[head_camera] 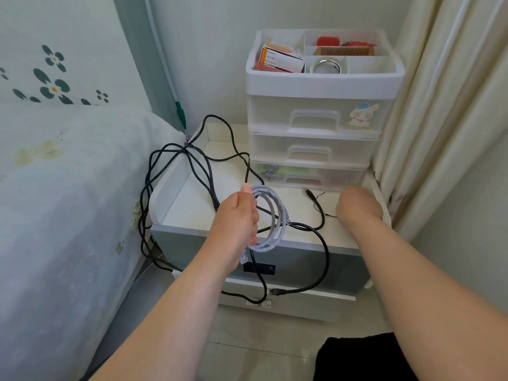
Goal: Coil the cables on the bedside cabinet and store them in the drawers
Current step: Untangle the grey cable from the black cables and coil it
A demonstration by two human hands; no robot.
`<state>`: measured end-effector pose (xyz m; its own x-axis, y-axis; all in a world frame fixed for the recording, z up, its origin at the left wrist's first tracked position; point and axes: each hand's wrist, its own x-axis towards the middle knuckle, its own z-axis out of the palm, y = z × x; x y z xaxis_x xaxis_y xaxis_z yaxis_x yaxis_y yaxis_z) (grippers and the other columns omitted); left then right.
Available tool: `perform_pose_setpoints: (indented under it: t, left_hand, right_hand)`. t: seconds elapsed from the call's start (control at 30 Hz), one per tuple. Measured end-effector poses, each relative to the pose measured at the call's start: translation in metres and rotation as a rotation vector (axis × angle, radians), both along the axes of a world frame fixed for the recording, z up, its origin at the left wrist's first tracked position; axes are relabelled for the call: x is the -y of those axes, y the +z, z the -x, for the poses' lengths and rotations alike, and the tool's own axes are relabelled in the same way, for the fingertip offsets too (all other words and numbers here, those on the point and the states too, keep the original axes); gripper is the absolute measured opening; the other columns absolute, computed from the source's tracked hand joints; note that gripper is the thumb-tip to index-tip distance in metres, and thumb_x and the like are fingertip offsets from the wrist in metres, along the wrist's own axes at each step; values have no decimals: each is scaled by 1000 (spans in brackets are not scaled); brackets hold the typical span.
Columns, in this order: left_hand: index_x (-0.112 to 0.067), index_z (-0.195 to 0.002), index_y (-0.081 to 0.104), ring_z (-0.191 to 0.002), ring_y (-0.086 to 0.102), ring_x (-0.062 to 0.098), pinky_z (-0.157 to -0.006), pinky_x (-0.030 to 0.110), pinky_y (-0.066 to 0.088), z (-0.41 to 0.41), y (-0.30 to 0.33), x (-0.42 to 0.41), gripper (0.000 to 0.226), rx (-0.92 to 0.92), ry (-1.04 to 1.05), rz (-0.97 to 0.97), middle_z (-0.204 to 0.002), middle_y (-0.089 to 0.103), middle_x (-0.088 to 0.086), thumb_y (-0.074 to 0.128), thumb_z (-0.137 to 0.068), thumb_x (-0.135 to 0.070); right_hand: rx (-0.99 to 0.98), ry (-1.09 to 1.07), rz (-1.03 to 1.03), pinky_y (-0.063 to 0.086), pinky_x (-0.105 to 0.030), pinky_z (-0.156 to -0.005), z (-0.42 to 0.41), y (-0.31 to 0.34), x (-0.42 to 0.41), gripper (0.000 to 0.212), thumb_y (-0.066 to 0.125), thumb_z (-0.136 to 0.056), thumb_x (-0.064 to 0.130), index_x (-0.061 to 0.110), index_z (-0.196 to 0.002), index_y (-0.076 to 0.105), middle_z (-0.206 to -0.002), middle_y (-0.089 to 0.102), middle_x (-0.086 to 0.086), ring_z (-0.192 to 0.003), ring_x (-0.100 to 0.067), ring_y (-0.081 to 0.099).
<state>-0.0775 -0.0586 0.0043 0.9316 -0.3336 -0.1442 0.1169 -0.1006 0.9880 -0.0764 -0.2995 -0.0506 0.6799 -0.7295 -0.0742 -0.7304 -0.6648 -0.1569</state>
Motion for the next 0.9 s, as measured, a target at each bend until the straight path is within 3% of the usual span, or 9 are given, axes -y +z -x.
perform_pose_setpoints:
  t: [0.13,0.2,0.3,0.37,0.43,0.5,0.67,0.8,0.9]
  left_hand:
    - [-17,-68,34,-41,19,8,-38,19,23,-1,1,-1,42,-22,18,35,-48,26,-10,30,-103,-40]
    - [-18,-67,32,-40,19,8,-37,19,23,-1,1,-1,42,-18,27,37,-47,26,-11,30,-103,-40]
    - [-18,-67,33,-40,20,8,-38,19,22,1,3,-1,42,-13,62,43,-49,26,-10,30,-103,-39]
    - [-18,-68,36,-41,23,8,-40,20,24,0,1,0,41,8,101,23,-51,28,-9,30,-103,-40]
    - [-18,-68,37,-46,26,12,-47,24,26,-1,-1,-1,42,68,144,-14,-54,30,-7,30,-102,-43]
    - [-19,-68,39,-51,30,16,-53,30,27,0,-2,-1,42,157,194,-47,-58,34,-4,29,-101,-43]
    - [-24,-69,44,-61,43,15,-60,31,33,4,5,-6,40,311,340,-72,-65,46,-5,26,-102,-40]
    - [-26,-70,42,-59,42,9,-54,17,34,8,11,-13,39,362,424,-42,-65,46,-6,26,-103,-37]
    - [-24,-70,40,-58,41,7,-51,12,33,9,14,-19,39,404,460,-25,-65,45,-7,26,-103,-37]
  right_hand:
    - [327,27,63,41,-37,-74,7,9,-1,31,40,-93,2,-3,-124,42,-119,57,-20,-102,-38,58]
    - [572,46,-29,35,-32,-68,11,22,-8,20,38,-96,7,5,-114,47,-105,60,-14,-87,-32,54]
    - [929,103,-431,40,-27,-70,13,56,-34,24,39,-99,12,10,-118,53,-90,59,0,-79,-15,55]
    - [1097,179,-775,47,-23,-59,23,80,-60,19,42,-99,8,9,-107,59,-82,61,2,-65,-7,59]
    - [1138,262,-1055,51,-19,-55,38,95,-87,15,46,-97,4,12,-92,58,-80,66,-1,-64,-8,65]
    - [1100,315,-1161,52,-20,-55,47,101,-109,12,50,-95,2,11,-88,55,-79,71,-3,-67,-12,69]
    - [996,258,-1277,57,-23,-62,50,97,-144,9,56,-93,6,9,-85,55,-85,74,-7,-76,-16,72]
    - [995,53,-1087,44,-22,-49,48,87,-157,10,65,-88,18,15,-79,62,-75,65,0,-60,-11,56]
    - [999,-90,-1189,33,-18,-40,47,86,-166,13,65,-88,21,17,-76,61,-75,64,2,-56,-10,45]
